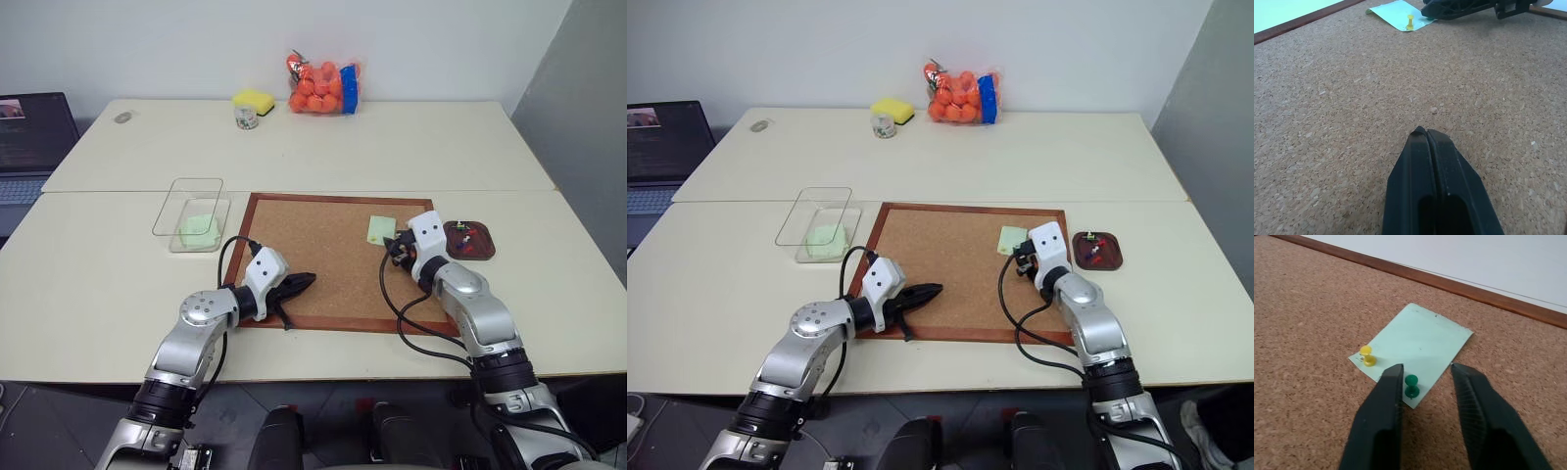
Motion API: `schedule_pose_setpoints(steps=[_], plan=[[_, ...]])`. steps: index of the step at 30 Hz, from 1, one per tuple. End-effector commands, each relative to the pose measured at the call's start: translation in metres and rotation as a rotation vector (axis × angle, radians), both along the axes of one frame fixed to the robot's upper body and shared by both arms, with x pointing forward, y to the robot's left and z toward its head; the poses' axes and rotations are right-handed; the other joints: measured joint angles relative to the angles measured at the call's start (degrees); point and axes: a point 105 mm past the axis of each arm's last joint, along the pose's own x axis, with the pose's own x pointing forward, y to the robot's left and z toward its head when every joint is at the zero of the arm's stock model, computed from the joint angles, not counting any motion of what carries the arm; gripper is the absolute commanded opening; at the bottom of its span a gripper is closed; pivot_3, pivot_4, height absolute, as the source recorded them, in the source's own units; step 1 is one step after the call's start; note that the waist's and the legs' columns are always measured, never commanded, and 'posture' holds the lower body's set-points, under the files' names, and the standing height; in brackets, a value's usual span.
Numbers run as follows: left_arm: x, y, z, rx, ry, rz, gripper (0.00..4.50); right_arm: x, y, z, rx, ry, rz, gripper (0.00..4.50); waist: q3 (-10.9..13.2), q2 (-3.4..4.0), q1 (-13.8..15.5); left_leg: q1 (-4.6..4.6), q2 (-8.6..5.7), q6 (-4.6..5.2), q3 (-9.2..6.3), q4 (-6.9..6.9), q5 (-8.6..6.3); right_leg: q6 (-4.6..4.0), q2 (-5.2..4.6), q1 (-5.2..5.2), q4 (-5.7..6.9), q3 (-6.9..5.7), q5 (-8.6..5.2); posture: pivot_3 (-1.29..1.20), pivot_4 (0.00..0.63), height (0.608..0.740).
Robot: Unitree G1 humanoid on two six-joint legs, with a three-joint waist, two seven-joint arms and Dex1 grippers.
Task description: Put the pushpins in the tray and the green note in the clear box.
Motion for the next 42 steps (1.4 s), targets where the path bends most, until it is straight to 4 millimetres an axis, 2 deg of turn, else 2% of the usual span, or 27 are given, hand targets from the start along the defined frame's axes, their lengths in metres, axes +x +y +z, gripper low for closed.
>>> schedule_pose_setpoints(steps=[1,4,11,20,29,32,35,39,42], plan=[[-0.005,0.0,-0.013,0.032,0.05,-0.003,0.0,0.004,-0.007,0.012,0.01,-0.034,-0.023,0.59,0.0,0.0,0.0,0.0,0.0,0.0,0.0,0.0,0.0,0.0,0.0,0.0,0.0,0.0,0.0,0.0,0.15,0.74],[-0.005,-0.001,-0.012,0.031,0.046,-0.007,0.0,0.002,-0.006,0.013,0.026,-0.035,-0.018,0.01,0.0,0.0,0.0,0.0,0.0,0.0,0.01,0.0,0.0,0.0,0.0,0.0,0.0,0.01,0.0,0.0,0.15,0.74],[-0.005,-0.002,-0.011,0.031,0.042,-0.012,0.0,-0.004,-0.002,0.017,0.047,-0.048,0.022,0.01,0.0,0.0,0.0,0.0,0.0,0.0,0.0,0.0,0.0,0.0,0.0,0.0,0.0,0.0,0.0,0.0,0.15,0.74],[-0.007,-0.001,-0.013,0.035,0.048,-0.012,0.0,-0.008,-0.005,0.046,0.127,-0.212,0.013,0.01,0.0,0.0,0.0,-0.02,0.0,0.0,0.01,-0.02,0.0,0.0,0.0,-0.02,-0.02,0.01,0.0,0.0,0.15,0.74],[-0.008,-0.002,-0.015,0.037,0.054,-0.016,0.0,-0.012,-0.008,0.061,0.169,-0.262,0.011,0.01,0.0,0.0,-0.1,-0.01,0.0,0.0,0.0,-0.02,0.0,0.0,0.0,-0.02,-0.01,0.01,0.0,0.0,0.15,0.74],[-0.008,-0.002,-0.015,0.037,0.054,-0.016,0.0,-0.018,-0.024,0.067,0.153,-0.281,-0.022,0.01,0.0,0.0,0.0,-0.01,0.0,0.0,0.01,-0.02,0.0,0.0,0.0,-0.02,-0.01,0.01,0.0,0.0,0.15,0.74],[-0.008,-0.002,-0.015,0.037,0.054,-0.015,0.0,-0.028,-0.05,0.069,0.166,-0.284,-0.064,0.01,0.0,0.0,0.1,-0.02,0.0,0.0,0.0,-0.02,0.0,0.0,-0.01,-0.01,-0.03,0.01,0.0,0.0,0.15,0.74],[-0.008,-0.002,-0.016,0.037,0.053,-0.014,0.0,-0.037,-0.082,0.054,0.065,-0.236,-0.124,0.01,0.0,0.0,0.0,-0.01,-0.01,0.0,0.02,-0.02,0.0,0.0,-0.01,0.0,-0.04,0.03,-0.01,0.0,0.15,0.74],[-0.007,-0.001,-0.016,0.038,0.053,-0.014,0.0,-0.038,-0.098,0.042,0.002,-0.189,-0.175,0.01,0.0,0.02,-0.1,0.01,0.0,0.0,0.03,-0.03,0.0,0.0,0.0,0.0,-0.03,0.04,-0.01,0.0,0.15,0.74]])
